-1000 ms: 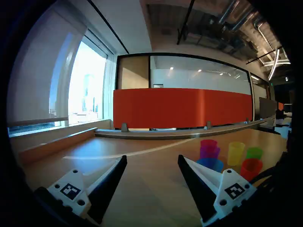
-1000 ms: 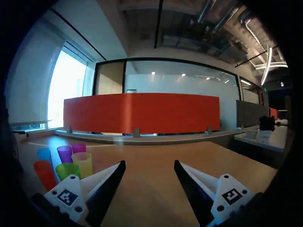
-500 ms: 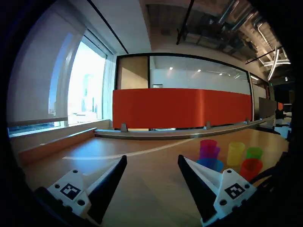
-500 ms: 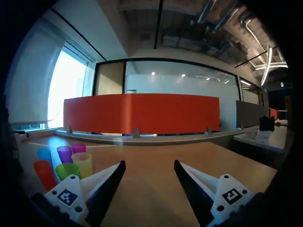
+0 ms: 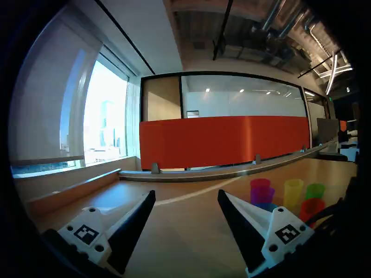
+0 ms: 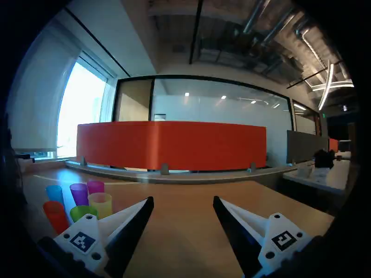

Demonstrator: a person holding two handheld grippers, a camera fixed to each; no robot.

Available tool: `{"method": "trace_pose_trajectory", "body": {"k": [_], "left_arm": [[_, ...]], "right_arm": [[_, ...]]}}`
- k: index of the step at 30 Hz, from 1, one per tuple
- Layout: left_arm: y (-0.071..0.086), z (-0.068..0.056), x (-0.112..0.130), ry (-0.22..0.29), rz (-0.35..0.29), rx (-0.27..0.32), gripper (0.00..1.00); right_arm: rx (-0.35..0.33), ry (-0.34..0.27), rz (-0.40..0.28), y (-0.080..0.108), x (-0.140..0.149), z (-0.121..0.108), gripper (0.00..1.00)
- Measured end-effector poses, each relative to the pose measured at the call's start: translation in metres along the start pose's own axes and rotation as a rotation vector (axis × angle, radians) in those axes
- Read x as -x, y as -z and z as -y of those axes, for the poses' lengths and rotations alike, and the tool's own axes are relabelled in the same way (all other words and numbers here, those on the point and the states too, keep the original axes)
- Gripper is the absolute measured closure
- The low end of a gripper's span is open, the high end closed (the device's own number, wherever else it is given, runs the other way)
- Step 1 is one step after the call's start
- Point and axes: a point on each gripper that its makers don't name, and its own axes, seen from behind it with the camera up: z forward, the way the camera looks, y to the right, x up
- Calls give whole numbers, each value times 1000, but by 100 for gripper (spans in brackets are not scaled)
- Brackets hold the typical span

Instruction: Pour water

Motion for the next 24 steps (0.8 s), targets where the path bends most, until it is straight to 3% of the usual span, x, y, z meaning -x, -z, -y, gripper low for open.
{"method": "trace_pose_trajectory", "body": {"k": [24], "left_arm": [[-15, 0, -70, 33, 28, 101, 0]], "right_arm": [[-72, 17, 15, -2, -78, 25, 1]]}}
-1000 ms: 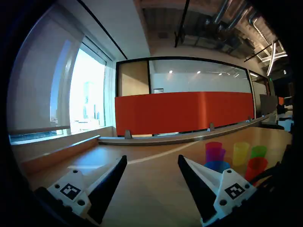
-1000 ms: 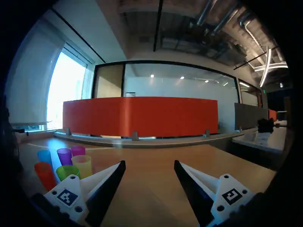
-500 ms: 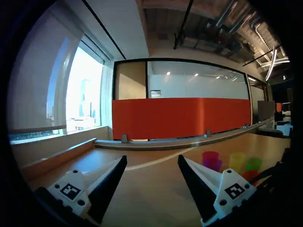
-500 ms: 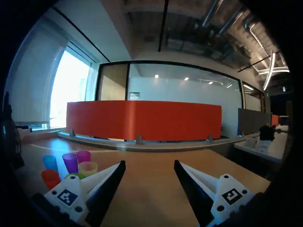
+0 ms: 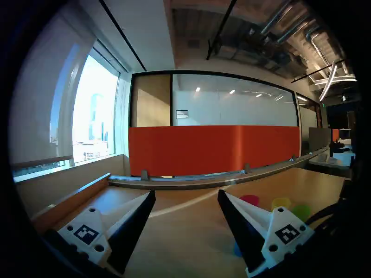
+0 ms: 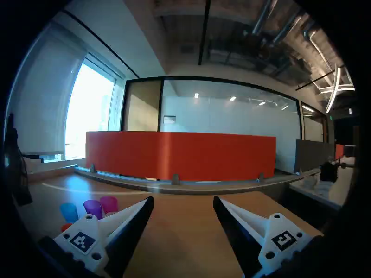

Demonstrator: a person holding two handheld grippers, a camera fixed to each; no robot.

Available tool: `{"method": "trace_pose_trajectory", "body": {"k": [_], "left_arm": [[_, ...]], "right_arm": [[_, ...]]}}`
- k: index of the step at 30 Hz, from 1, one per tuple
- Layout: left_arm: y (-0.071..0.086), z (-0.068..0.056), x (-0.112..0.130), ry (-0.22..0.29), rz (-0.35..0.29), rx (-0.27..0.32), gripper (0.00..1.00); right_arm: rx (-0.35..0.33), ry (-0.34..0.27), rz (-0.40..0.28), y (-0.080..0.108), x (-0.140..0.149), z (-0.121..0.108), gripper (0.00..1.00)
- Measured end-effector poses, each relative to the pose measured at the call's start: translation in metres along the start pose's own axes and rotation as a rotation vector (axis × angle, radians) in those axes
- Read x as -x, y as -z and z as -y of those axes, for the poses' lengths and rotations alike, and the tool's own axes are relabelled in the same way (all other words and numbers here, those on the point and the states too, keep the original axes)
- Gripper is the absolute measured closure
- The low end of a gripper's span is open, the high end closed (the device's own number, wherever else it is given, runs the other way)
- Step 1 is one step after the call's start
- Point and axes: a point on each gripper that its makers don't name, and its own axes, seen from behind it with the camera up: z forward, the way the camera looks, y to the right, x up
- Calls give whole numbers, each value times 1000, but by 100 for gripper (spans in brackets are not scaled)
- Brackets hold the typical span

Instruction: Pour water

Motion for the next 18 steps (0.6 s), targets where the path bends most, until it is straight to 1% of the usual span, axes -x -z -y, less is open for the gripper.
{"method": "trace_pose_trajectory", "body": {"k": [6, 18], "left_arm": [[-3, 1, -19, -7, 4, 13, 0], [-8, 5, -59, -8, 9, 38, 0]], "right_arm": [[-5, 12, 5, -5, -21, 3, 0], [-46, 19, -26, -16, -75, 18, 0]]}}
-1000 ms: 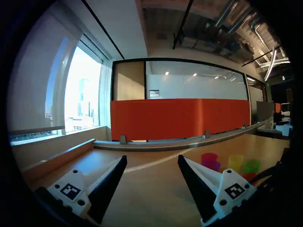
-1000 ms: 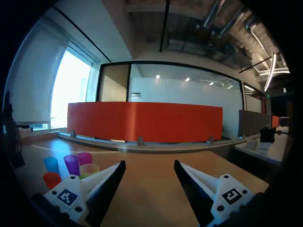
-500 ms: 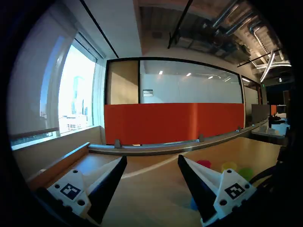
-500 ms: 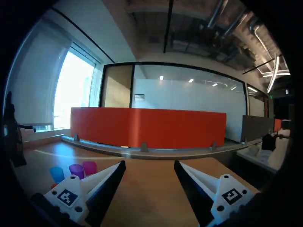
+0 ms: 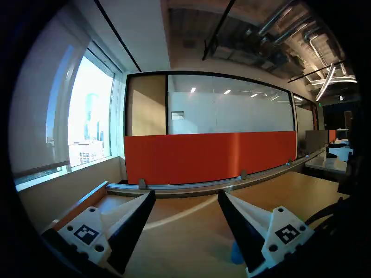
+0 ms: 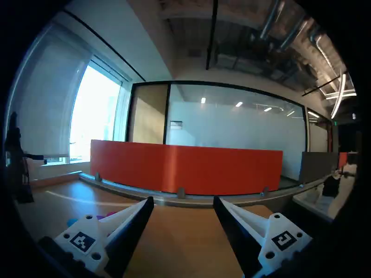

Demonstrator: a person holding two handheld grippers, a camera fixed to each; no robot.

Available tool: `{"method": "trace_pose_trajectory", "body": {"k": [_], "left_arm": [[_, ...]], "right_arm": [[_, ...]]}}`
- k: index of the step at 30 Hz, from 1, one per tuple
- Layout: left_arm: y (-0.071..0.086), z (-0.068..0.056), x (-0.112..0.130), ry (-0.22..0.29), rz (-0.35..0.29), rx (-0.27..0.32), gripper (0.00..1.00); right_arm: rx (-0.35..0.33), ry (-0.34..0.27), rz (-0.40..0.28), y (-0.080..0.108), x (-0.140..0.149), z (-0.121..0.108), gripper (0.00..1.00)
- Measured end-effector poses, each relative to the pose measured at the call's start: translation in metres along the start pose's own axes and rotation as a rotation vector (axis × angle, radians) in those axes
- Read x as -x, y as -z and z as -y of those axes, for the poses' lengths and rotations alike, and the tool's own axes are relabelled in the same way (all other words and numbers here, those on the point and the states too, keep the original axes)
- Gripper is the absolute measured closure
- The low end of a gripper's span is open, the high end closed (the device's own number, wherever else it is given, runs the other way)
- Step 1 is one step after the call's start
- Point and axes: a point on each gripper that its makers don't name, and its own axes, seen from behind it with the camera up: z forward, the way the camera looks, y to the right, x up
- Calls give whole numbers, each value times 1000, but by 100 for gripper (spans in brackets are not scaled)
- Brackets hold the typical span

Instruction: Pour water

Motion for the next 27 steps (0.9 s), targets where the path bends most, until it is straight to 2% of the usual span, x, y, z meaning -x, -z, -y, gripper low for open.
{"method": "trace_pose_trajectory", "body": {"k": [5, 12, 19, 24, 27], "left_arm": [[-1, -2, -12, 8, 10, 18, 0], [-5, -8, -17, 33, 32, 44, 0], [-8, -13, -32, 38, 23, 69, 0], [-11, -22, -34, 32, 28, 113, 0], [-11, -30, -31, 19, 41, 149, 0]], "right_arm": [[-4, -5, -4, -4, -13, 1, 1], [-9, -14, 0, -6, -21, -1, 0], [-22, -7, -1, -8, -32, 0, 0], [-63, 7, 10, -11, -28, 5, 0], [-124, 20, 25, -11, -24, 15, 0]]}}
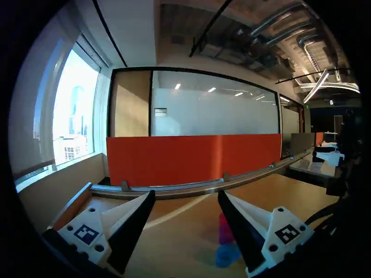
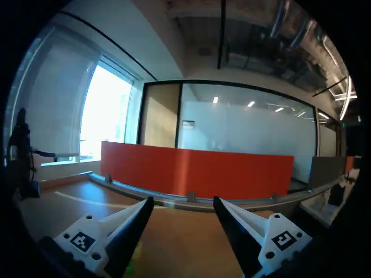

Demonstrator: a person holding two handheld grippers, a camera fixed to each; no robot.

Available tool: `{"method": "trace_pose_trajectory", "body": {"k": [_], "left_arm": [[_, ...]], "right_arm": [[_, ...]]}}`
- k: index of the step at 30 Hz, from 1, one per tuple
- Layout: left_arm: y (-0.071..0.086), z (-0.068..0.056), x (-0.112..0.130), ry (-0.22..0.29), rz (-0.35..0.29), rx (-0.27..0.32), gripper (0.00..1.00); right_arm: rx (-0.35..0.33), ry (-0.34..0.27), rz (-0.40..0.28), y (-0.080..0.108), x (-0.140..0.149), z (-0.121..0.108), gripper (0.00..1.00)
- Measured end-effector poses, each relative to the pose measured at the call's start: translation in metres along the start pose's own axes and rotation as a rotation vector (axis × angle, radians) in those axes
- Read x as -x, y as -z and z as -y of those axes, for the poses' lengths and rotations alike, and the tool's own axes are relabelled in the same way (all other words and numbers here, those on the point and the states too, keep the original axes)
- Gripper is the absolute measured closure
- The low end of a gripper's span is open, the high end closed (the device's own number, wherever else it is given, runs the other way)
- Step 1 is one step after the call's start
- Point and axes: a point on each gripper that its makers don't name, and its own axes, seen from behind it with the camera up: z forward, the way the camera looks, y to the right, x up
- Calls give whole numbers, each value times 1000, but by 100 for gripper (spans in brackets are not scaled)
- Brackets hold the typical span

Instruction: Pour water

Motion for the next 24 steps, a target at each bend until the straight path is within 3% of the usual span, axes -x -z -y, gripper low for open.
{"method": "trace_pose_trajectory", "body": {"k": [6, 12, 18, 24], "left_arm": [[-6, -19, 9, -8, 27, 88, 0], [-10, -38, 12, 26, 42, 178, 0], [-15, -42, 18, 23, 67, 221, 0], [-19, -43, 36, -14, 108, 231, 0]], "right_arm": [[-128, 14, 22, 2, 3, 28, 0], [-272, 23, 48, 0, 9, 54, 0], [-354, 22, 84, 0, 19, 68, 0], [-422, 41, 127, -2, 36, 77, 0]]}}
